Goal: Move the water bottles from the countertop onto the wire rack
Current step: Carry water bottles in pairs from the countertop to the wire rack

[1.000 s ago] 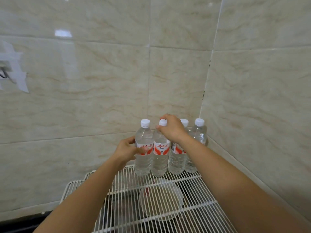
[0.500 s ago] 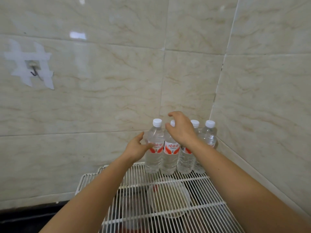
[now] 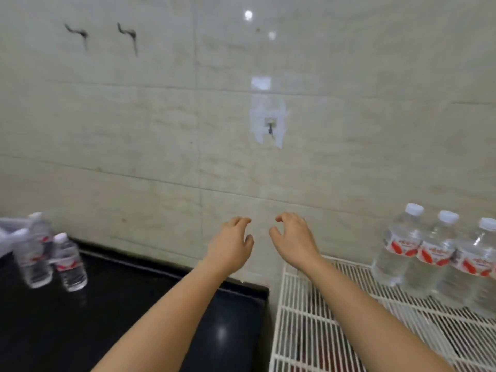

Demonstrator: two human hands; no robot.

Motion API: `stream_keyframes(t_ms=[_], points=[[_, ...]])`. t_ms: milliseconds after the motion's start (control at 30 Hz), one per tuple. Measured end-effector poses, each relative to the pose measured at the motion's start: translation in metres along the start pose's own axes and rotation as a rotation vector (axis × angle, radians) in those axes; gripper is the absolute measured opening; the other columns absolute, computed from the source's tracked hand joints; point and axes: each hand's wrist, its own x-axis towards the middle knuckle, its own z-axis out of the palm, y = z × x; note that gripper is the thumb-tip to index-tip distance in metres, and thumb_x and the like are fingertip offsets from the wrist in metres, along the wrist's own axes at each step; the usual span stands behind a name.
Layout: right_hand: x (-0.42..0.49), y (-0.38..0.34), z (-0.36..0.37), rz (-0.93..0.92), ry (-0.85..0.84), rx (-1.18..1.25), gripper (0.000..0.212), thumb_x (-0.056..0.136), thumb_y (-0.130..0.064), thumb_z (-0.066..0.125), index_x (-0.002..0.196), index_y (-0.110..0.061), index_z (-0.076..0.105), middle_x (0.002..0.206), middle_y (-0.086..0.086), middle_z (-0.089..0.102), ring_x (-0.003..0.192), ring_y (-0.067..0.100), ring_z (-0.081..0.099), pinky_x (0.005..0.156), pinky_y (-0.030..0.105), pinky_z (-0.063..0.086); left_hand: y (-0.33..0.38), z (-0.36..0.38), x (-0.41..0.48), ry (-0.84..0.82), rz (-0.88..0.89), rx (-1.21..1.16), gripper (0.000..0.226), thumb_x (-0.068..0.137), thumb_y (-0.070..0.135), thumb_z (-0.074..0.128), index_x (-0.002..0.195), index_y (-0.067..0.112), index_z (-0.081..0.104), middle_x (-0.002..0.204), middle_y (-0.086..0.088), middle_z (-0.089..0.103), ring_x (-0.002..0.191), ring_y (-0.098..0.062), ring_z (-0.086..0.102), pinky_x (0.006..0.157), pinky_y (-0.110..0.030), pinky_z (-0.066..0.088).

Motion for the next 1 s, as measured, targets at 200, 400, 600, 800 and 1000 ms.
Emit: stream_keyframes(t_ms=[200, 400, 600, 800, 1000], points=[[-0.037, -0.148, 0.117, -0.059, -0.221, -0.009, 0.049, 0.098, -0.032, 0.042, 0.141, -0.009, 0.04, 0.144, 0.011, 0.043, 0.131, 0.029, 0.038, 0.105, 0.039, 0.037, -0.161, -0.101, -0.095, 0.011, -0.2, 0.138, 0.046, 0.098, 0.027, 0.041, 0.143, 0.016, 0.039, 0.146, -0.004, 0.043, 0.13, -0.025, 0.042, 0.101, -0.039, 0.042], [-0.074, -0.304, 0.221, -0.168, -0.39, 0.022, 0.049, 0.097, -0.036, 0.044, 0.139, -0.011, 0.042, 0.14, 0.011, 0.046, 0.129, 0.029, 0.042, 0.104, 0.041, 0.039, -0.301, -0.207, -0.187, 0.05, -0.389, 0.228, 0.043, 0.095, 0.027, 0.043, 0.137, 0.016, 0.045, 0.139, -0.004, 0.049, 0.124, -0.027, 0.046, 0.098, -0.042, 0.045], [-0.088, -0.439, 0.292, -0.349, -0.464, 0.019, 0.042, 0.094, -0.035, 0.047, 0.129, -0.013, 0.046, 0.134, 0.009, 0.048, 0.124, 0.03, 0.043, 0.096, 0.045, 0.039, -0.405, -0.284, -0.247, 0.148, -0.571, 0.262, 0.043, 0.095, 0.027, 0.043, 0.136, 0.016, 0.046, 0.139, -0.004, 0.048, 0.126, -0.026, 0.045, 0.101, -0.039, 0.042], [-0.078, -0.53, 0.367, -0.438, -0.543, 0.042, 0.048, 0.094, -0.036, 0.049, 0.136, -0.014, 0.042, 0.138, 0.008, 0.045, 0.126, 0.029, 0.043, 0.102, 0.047, 0.04, -0.499, -0.319, -0.266, 0.192, -0.684, 0.258, 0.047, 0.094, 0.029, 0.044, 0.14, 0.018, 0.043, 0.144, -0.003, 0.045, 0.129, -0.024, 0.044, 0.102, -0.04, 0.042], [-0.042, -0.601, 0.458, -0.477, -0.601, 0.029, 0.048, 0.094, -0.036, 0.05, 0.136, -0.015, 0.042, 0.137, 0.007, 0.046, 0.127, 0.026, 0.043, 0.103, 0.045, 0.041, -0.613, -0.34, -0.258, 0.181, -0.801, 0.233, 0.048, 0.094, 0.029, 0.044, 0.141, 0.018, 0.041, 0.148, -0.004, 0.041, 0.134, -0.024, 0.039, 0.107, -0.039, 0.037]])
